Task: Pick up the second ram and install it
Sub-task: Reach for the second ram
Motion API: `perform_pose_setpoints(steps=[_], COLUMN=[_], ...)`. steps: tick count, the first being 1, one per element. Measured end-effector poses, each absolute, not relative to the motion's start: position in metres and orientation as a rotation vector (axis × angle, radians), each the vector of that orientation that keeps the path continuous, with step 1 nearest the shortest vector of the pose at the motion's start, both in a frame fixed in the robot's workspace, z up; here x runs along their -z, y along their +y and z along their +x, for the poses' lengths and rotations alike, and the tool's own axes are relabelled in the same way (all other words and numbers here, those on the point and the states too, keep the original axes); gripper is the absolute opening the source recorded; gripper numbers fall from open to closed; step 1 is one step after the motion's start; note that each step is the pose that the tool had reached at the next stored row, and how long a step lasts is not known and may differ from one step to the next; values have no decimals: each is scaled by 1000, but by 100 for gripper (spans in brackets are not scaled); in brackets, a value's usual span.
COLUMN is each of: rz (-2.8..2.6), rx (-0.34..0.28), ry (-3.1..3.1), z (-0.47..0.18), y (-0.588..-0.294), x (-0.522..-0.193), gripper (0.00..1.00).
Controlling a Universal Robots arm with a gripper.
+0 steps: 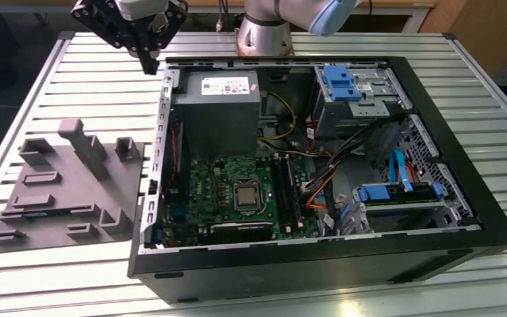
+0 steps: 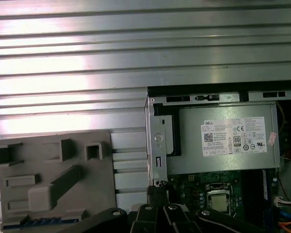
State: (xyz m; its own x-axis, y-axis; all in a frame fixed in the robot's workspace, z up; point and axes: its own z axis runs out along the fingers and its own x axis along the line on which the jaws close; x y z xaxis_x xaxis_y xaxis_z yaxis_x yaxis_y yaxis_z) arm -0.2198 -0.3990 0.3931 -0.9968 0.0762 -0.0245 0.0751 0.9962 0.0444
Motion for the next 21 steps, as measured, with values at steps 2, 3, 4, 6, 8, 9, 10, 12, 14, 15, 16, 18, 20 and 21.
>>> perform_pose_setpoints(steps=[2, 3, 4, 6, 8, 9, 10, 12, 14, 15, 16, 18, 20, 21], rz=[118, 118, 118, 118, 118, 118, 118, 118, 118, 118, 118, 118, 118, 118], rx=[-68, -68, -68, -68, -68, -68, -68, -68, -68, -68, -68, -68, -68, -68], ry=[3112, 3112, 3112, 3113, 3112, 3112, 3112, 3112, 3112, 3112, 3112, 3112, 3112, 3112], z=[-221, -221, -222, -222, -223, -223, -224, -225, -225, -226, -226, -227, -228, -229], y=[-399, -399, -399, -399, -399, -399, -399, -399, -399, -399, -399, -399, -399, -399], x=[-393, -393, -393, -393, -393, -393, -393, -393, -393, -393, -393, -393, -393, -393], gripper=[11, 11, 11, 11, 11, 11, 11, 11, 11, 11, 11, 11, 11, 11])
